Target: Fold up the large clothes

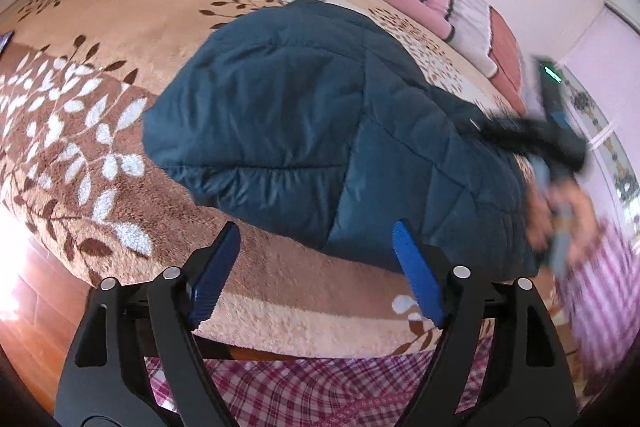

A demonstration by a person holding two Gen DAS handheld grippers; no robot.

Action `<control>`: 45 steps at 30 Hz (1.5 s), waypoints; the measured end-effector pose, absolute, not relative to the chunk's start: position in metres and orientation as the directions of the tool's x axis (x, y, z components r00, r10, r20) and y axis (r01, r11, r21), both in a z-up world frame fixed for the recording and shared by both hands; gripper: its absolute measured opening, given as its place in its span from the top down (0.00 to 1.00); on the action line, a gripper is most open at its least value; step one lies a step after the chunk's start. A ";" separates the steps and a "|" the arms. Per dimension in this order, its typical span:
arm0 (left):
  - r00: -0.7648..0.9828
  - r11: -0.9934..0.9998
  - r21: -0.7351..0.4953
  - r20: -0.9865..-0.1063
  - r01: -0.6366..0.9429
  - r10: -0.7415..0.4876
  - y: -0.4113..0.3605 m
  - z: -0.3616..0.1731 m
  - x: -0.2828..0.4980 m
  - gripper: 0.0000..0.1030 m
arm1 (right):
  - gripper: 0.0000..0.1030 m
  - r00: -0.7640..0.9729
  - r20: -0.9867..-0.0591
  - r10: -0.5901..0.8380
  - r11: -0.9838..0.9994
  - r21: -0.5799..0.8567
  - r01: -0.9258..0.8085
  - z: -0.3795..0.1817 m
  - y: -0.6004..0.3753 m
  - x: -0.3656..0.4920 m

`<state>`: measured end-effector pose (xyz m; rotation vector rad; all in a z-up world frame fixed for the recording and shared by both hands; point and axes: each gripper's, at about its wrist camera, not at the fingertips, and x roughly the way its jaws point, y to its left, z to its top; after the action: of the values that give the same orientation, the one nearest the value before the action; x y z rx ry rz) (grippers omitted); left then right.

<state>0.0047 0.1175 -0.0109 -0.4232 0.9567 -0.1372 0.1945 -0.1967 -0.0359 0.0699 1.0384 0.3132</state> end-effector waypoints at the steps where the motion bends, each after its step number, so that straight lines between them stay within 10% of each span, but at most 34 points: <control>1: 0.575 0.905 -0.416 -0.762 -0.086 -0.296 0.120 -0.011 0.007 0.22 | 0.93 0.474 -0.830 0.295 0.949 0.196 -0.247 -0.032 -0.196 0.178; 29: 0.581 0.784 -0.530 -0.765 -0.323 -0.278 0.123 -0.064 0.060 0.08 | 0.94 0.354 -0.868 0.348 0.928 0.264 -0.264 -0.088 -0.183 0.089; 39: 0.607 0.893 -0.383 -0.776 -0.237 -0.172 0.095 -0.047 0.051 0.44 | 0.97 0.264 -0.898 0.353 0.920 0.281 -0.273 -0.119 -0.170 0.057; 45: 0.604 0.917 -0.322 -0.787 -0.236 -0.121 0.090 -0.039 0.054 0.49 | 0.97 0.267 -0.902 0.339 0.919 0.256 -0.300 -0.121 -0.165 0.058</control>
<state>0.0541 0.0896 -0.0388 -0.4211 0.9266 0.0690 0.0578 -0.1648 -0.1215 0.0364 1.2265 0.4317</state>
